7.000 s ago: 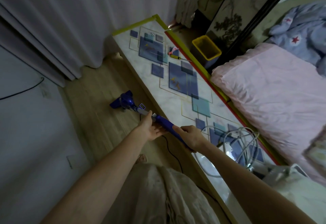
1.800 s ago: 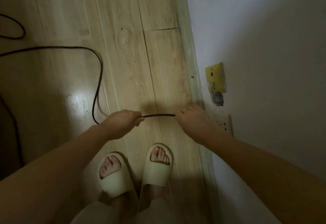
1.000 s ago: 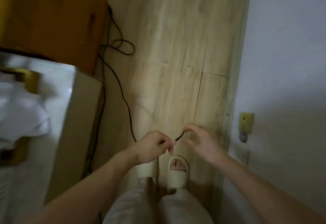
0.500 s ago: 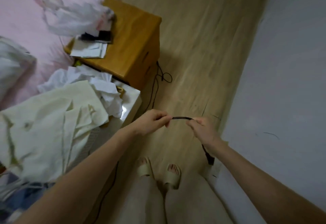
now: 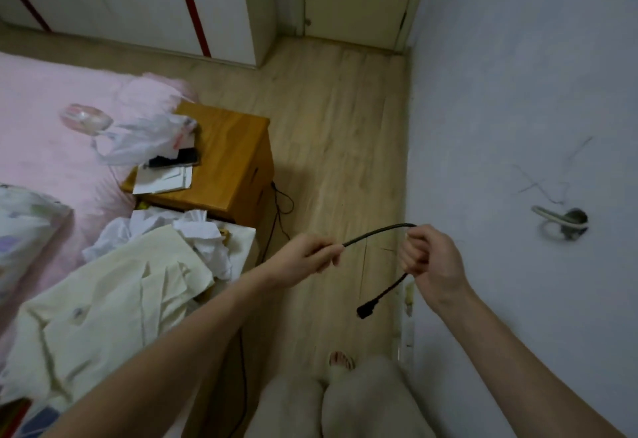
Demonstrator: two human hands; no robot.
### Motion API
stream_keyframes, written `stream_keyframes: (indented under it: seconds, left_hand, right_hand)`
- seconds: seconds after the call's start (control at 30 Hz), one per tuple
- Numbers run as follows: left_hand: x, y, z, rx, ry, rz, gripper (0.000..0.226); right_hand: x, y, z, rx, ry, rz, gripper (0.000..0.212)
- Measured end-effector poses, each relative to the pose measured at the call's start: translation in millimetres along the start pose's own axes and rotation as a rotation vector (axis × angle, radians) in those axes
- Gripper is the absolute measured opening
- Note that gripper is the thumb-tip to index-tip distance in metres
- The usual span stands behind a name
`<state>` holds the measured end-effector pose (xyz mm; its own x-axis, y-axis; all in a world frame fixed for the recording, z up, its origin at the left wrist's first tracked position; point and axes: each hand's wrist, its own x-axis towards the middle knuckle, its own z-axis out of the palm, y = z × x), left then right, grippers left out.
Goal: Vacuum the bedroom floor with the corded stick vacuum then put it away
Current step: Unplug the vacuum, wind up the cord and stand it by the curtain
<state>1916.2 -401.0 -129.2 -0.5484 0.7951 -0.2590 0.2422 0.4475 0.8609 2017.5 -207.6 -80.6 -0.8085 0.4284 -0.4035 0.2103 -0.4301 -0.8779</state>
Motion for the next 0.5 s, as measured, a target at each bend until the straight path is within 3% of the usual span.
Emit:
stream_keyframes:
  seconds: [0.1,0.17,0.27,0.37,0.4,0.5]
  left_hand:
    - [-9.5,-18.2,-21.2,0.314,-0.058,-0.091,0.023]
    - [-14.6,-41.0,-29.3,0.387,-0.026,-0.223,0.024]
    - [-14.5,-57.1,-32.6,0.294,0.071,-0.303,0.027]
    - [-11.8,-31.6,-12.5,0.094,0.212,-0.177,0.026]
    - [-11.5,-15.7,-2.1,-0.022,0.209,-0.137,0.027]
    - [-10.4,38.2,21.9,-0.152,-0.021,-0.05,0.03]
  right_hand:
    - [-25.2,-9.0,10.6,0.099,-0.049,0.007,0.056]
    - [-37.4,-19.7,14.8,0.199,-0.055,0.008,0.055]
    - [-53.1,-30.6,13.8,0.273,-0.047,-0.036,0.055]
    - [-60.7,-36.2,7.3,0.256,0.012,-0.141,0.053]
    - [-60.6,-37.4,5.7,0.174,0.027,-0.197,0.052]
    - [-56.7,-40.0,10.4,-0.175,0.052,-0.337,0.042]
